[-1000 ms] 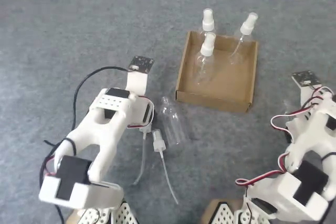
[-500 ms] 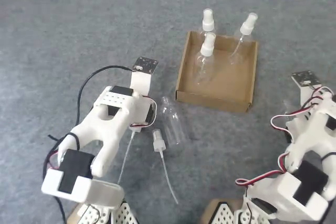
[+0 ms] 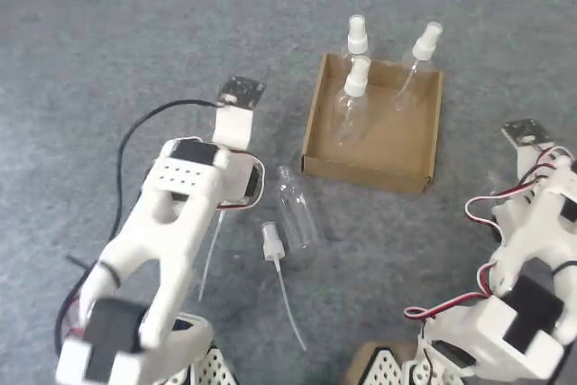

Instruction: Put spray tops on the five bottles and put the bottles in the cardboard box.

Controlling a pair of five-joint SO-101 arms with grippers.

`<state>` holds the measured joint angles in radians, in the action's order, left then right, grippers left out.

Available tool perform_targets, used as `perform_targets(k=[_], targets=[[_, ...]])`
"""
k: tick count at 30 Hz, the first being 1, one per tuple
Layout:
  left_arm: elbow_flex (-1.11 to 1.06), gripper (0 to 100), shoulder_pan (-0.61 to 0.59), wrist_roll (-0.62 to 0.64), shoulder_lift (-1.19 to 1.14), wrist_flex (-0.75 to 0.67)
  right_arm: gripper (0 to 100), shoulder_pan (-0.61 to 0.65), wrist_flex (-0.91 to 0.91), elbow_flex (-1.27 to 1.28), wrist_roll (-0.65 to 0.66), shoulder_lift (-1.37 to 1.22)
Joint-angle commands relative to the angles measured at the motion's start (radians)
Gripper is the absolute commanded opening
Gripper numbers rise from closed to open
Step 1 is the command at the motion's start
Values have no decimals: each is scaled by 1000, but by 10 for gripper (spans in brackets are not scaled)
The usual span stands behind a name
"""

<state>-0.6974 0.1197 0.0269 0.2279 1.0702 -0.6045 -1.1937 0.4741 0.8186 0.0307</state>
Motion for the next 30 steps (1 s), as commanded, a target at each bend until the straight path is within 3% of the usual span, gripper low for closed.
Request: perform_targets(k=[1,6,12,15,21,30], targets=[[-1,30,-6,3,161,12,328,12,-10,-103,-9,59],[-82,30,-6,28,189,-83,329,45,-45,-195,-5,47],[-114,30,-8,26,189,-91,329,134,-162,-316,-12,45],[-147,30,-8,26,189,-115,324,147,-131,-321,-66,38],[-196,30,-8,25,193,-149,223,147,-76,-324,-75,-96],[-197,30,-8,25,189,-149,322,166,-119,-342,-83,-159]])
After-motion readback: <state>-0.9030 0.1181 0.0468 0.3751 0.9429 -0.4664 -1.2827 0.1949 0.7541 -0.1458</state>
